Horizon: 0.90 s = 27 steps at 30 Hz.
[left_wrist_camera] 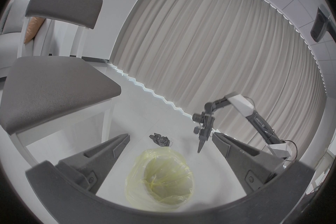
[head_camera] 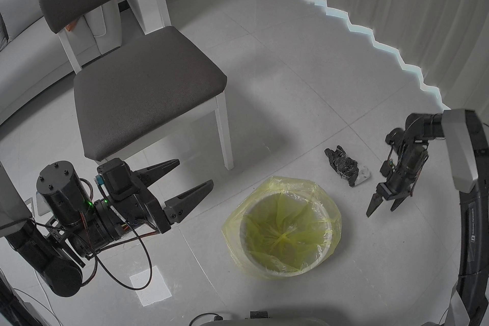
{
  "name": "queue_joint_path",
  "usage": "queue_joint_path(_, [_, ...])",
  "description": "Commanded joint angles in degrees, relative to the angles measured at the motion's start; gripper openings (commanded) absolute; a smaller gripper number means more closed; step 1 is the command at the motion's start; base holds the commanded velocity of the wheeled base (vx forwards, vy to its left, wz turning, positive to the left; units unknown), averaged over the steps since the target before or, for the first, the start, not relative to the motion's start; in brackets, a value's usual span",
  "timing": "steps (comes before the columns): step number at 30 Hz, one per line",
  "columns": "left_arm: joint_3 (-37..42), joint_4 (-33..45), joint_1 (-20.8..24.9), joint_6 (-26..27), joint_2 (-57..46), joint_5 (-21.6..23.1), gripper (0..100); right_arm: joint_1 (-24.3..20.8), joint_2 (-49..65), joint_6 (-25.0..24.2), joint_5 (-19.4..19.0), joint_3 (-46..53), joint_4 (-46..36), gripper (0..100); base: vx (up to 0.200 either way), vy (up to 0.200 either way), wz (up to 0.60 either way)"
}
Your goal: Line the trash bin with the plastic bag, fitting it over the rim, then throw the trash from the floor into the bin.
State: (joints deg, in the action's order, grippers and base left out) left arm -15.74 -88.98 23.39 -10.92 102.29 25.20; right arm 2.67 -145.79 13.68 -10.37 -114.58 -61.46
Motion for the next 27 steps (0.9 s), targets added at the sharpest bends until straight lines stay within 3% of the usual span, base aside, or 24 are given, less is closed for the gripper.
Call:
queue_joint_path(1, [0.4,-1.0,0.2,-0.2,-0.9,0.0,100,-0.1,22.4,0.0,-1.4,0.0,-10.3,100,0.0,0.0,0.0])
queue_joint_path(4, [0.4,-1.0,-0.1,-0.4,-1.6,0.0,100,0.0,31.8,0.6,-3.5,0.0,-15.4,100,0.0,0.0,0.0])
queue_joint_path(16, [1.9,-1.0,0.3,-0.3,-5.7,-0.1,100,0.0,62.1,0.5,-3.7,0.0,-24.8,100,0.0,0.0,0.0])
queue_joint_path(18, [2.9,-1.0,1.0,0.0,-6.5,-0.1,100,-0.1,68.4,1.0,-5.4,0.0,-28.5,100,0.0,0.0,0.0])
queue_joint_path(22, [3.5,-1.0,2.3,0.2,-7.9,-0.4,100,0.9,76.2,-0.2,-13.1,0.0,-28.5,100,0.0,0.0,0.0])
queue_joint_path(27, [3.4,-1.0,4.0,0.5,-9.7,-0.6,100,3.0,89.0,3.0,-13.7,0.0,-27.0,100,0.0,0.0,0.0])
